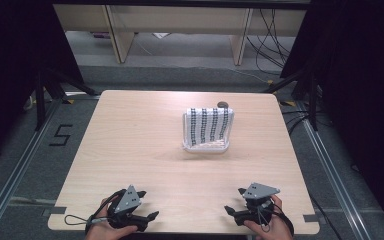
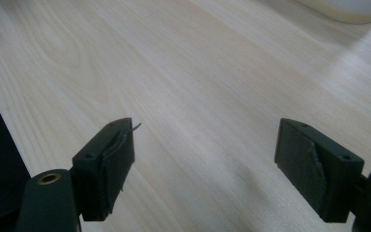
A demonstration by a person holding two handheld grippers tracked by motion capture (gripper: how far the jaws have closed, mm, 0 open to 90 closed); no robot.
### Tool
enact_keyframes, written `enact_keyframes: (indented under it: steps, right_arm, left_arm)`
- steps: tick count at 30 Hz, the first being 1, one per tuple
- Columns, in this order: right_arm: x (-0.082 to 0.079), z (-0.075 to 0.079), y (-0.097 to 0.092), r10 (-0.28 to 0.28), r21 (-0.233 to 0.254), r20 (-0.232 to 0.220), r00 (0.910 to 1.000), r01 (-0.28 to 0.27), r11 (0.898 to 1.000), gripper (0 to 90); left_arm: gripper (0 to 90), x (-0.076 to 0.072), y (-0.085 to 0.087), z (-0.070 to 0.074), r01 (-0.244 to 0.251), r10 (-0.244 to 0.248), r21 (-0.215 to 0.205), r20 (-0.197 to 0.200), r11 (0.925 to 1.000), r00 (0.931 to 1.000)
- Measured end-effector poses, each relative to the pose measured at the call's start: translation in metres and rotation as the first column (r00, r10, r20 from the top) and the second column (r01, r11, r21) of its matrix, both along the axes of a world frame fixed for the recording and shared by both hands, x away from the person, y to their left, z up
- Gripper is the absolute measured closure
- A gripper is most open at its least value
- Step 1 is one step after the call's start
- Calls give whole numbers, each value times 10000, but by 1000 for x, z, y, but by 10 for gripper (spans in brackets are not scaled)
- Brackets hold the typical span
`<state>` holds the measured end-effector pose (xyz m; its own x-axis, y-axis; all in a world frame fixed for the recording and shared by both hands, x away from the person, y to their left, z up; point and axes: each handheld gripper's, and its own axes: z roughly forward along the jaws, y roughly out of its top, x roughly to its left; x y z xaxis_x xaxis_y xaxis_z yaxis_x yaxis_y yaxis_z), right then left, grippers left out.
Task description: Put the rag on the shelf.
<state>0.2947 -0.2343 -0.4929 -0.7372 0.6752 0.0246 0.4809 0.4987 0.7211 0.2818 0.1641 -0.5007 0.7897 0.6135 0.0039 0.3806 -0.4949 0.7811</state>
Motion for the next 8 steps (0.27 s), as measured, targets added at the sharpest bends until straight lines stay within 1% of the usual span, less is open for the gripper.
enact_keyframes:
  steps: [1, 2, 4, 5, 6, 7, 8]
  right_arm:
    - [0, 0, 0, 3, 0, 0, 10000, -3, 10000, 229]
    - [0, 0, 0, -4, 0, 2, 10000, 4, 10000, 229]
    - [0, 0, 0, 2, 3, 1, 10000, -2, 10000, 229]
    - [0, 0, 0, 2, 3, 1, 10000, -2, 10000, 229]
    - [1, -1, 0, 52, -20, 101, 9999, -52, 10000, 229]
    - [1, -1, 0, 40, 12, -2, 10000, -40, 10000, 229]
    - [1, -1, 0, 40, 12, -2, 10000, -40, 10000, 229]
  left_arm:
    - [226, 0, 1, 2, 73, -74, 232, 67, 9997, 10000]
    - [226, 0, 1, 1, 76, -78, 251, 62, 9997, 10000]
    - [226, 1, 1, 0, 13, -13, 36, 71, 10000, 10000]
    - [226, 1, 2, 0, 51, -51, 105, 60, 9999, 10000]
    - [226, 1, 1, 0, 11, -11, 16, 43, 10000, 10000]
    - [225, 2, 3, 0, 54, -55, 205, 53, 9998, 10000]
    - [225, 2, 3, 0, 54, -55, 205, 53, 9998, 10000]
